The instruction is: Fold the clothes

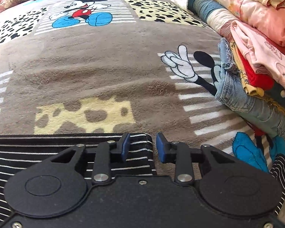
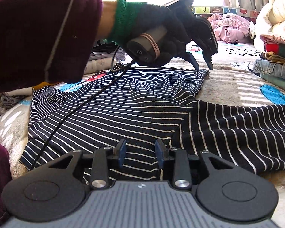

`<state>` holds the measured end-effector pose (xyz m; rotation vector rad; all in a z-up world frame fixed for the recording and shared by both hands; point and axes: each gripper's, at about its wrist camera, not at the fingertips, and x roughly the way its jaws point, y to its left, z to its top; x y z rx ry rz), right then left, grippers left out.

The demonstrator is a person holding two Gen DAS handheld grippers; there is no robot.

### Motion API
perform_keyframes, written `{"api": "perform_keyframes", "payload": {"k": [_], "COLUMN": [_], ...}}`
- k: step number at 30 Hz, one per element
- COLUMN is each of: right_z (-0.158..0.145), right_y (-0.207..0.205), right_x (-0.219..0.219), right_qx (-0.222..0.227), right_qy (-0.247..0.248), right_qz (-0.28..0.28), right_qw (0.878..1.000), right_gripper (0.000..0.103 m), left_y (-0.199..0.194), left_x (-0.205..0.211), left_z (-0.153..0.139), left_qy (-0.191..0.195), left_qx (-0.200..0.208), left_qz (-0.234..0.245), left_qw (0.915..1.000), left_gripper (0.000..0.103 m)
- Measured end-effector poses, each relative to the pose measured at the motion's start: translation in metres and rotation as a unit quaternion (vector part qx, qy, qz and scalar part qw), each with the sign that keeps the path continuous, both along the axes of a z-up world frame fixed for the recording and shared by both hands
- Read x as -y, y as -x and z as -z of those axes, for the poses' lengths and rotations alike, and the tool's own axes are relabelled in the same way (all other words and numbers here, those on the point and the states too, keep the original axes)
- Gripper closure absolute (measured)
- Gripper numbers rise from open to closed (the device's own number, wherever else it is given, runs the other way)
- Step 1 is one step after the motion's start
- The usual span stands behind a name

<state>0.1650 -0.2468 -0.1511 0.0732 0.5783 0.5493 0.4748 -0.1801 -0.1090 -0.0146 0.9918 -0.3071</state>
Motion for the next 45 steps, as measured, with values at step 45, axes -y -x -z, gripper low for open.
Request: {"api": "perform_keyframes", "payload": {"k": [45], "right_z": [0.001], "right_y": [0.009], "right_x": [-0.010], "right_qx": [-0.013], "right_qy": [0.003], "right_qz": [-0.025], "right_qw": [1.000], "right_gripper": [0.064], "left_y": [0.012], "left_x": [-0.021], "left_z": [-0.013], "left_qy": [-0.016], "left_qx": [0.091], "left_qz": [-0.016], "left_qw": [0.9956], "left_gripper": [0.080]}}
